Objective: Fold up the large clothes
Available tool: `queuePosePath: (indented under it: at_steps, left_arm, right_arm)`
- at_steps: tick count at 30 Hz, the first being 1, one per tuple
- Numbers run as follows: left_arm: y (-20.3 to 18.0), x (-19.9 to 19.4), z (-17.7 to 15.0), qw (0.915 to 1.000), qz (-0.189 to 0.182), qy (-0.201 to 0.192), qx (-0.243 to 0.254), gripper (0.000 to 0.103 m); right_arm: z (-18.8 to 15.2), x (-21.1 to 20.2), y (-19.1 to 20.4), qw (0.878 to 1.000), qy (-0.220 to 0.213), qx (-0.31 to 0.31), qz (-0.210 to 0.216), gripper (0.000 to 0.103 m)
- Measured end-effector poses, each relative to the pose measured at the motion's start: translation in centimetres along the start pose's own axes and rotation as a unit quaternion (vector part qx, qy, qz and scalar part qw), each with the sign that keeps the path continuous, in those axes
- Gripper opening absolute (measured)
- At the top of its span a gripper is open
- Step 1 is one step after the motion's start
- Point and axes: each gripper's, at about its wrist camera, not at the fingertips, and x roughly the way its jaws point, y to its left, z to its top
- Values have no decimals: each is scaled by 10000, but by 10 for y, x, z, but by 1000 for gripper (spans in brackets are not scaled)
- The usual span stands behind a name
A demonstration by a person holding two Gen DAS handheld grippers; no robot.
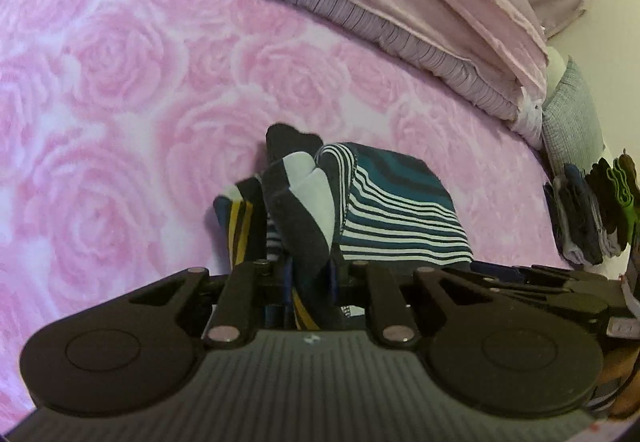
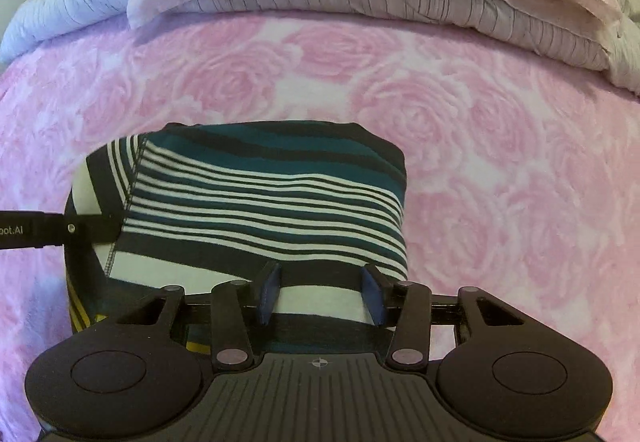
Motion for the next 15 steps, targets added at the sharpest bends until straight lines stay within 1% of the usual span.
queuePosePath:
  at_steps: [3, 7, 10, 11, 12, 13, 14, 15]
  left_arm:
    - [2, 1, 2, 10000, 25, 29, 5, 14]
    - [10, 13, -2, 9999, 123, 76, 25, 15]
    - [19, 16, -8, 9998, 62, 23, -165, 16]
    - [21, 17, -10, 9998, 67, 0, -205, 18]
    - [20, 18, -11, 9998, 88, -24, -196, 22]
    - [19, 18, -13, 9998, 114, -43, -164, 23]
    - [19, 17, -13, 9998, 121, -49, -172, 24]
    - [19, 16, -13, 9997, 131, -36, -221, 28]
  right_arm:
    - [3, 0, 1, 10000, 29, 34, 71, 43]
    - [3, 3, 7, 10000, 20, -70, -5, 43]
    - [3, 4, 8, 9999, -10, -99, -21, 43]
    - [2, 5, 8, 9999, -29, -115, -17, 43]
    - [1, 6, 8, 9999, -72, -130, -9, 44]
    - [0, 6, 8, 9998, -134, -128, 8, 46]
    - [-2, 6, 7, 9997, -206, -115, 63, 52]
    - [-5, 5, 6, 9994, -286, -91, 164, 59]
